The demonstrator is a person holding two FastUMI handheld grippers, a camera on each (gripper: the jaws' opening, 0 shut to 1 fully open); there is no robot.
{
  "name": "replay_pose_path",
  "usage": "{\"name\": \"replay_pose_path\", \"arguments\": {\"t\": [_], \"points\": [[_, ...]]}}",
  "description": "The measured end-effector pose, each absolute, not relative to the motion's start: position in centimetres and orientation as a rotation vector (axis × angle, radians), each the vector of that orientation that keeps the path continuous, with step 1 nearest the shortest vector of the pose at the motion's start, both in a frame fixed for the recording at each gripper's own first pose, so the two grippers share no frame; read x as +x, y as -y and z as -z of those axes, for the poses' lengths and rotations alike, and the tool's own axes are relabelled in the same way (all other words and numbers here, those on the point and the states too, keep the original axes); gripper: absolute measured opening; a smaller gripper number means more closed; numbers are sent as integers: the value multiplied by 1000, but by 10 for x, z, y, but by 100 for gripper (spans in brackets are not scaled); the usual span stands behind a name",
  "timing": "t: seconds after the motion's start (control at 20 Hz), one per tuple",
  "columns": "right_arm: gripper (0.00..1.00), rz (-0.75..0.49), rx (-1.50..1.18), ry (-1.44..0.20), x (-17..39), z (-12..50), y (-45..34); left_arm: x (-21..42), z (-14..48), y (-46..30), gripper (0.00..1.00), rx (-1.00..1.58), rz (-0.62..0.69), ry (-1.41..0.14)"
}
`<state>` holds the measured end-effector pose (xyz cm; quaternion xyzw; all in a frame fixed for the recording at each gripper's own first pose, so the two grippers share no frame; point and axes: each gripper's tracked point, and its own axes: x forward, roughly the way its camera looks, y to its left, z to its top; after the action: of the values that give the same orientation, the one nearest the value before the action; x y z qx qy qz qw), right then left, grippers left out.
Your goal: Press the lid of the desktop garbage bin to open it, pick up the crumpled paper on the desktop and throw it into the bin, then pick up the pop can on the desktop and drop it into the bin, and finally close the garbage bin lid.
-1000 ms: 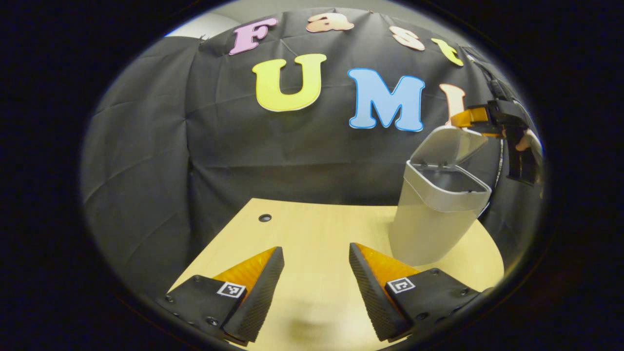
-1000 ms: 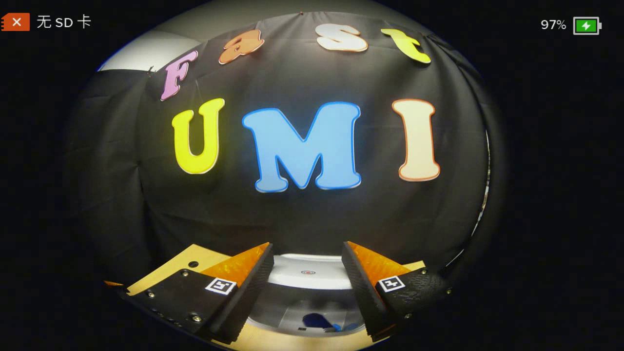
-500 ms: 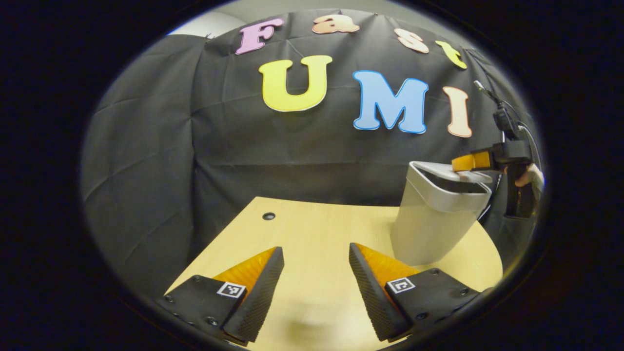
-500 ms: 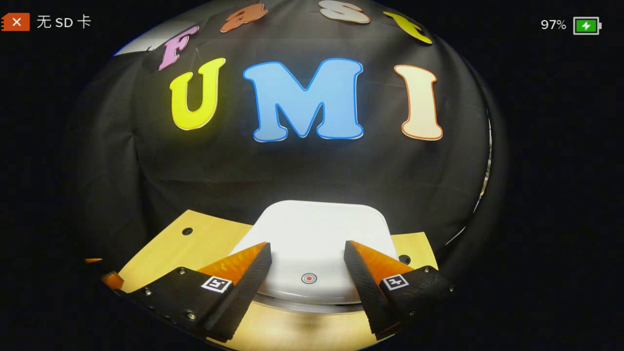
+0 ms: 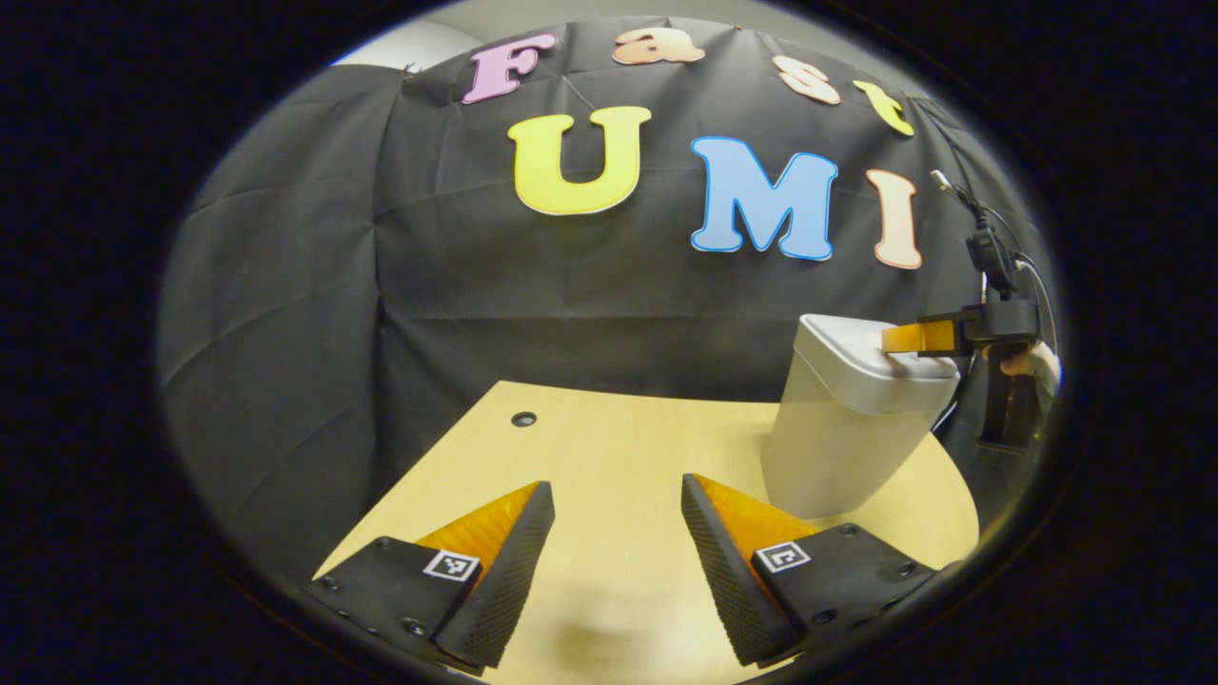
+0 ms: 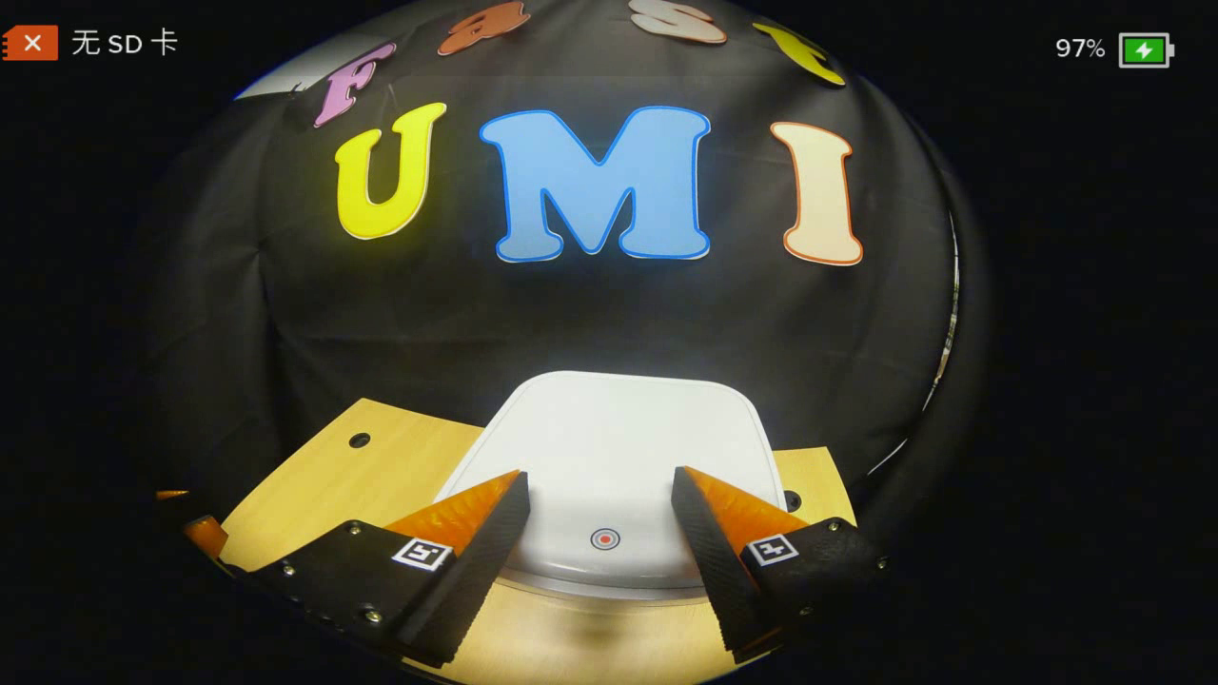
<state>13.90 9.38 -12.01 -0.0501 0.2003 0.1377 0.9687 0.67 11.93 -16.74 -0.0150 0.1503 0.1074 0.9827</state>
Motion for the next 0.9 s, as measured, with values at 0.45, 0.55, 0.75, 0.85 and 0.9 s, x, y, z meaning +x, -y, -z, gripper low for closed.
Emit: {"name": "replay_pose_path", "arguments": {"t": [0.45, 0.55, 0.75, 0.85, 0.9], "points": [[97, -227, -76, -312, 140, 121, -94, 5, 166, -117, 96, -22, -217, -300], [97, -232, -77, -303, 140, 122, -94, 4, 167, -117, 96, -24, -220, -300], [97, -237, -86, -252, 140, 122, -93, 1, 168, -117, 96, -29, -225, -303], [97, -233, -82, -223, 140, 123, -94, 0, 168, -116, 96, -28, -227, -305], [97, -230, -83, -213, 139, 123, -94, -2, 169, -116, 96, -27, -227, -305]]}}
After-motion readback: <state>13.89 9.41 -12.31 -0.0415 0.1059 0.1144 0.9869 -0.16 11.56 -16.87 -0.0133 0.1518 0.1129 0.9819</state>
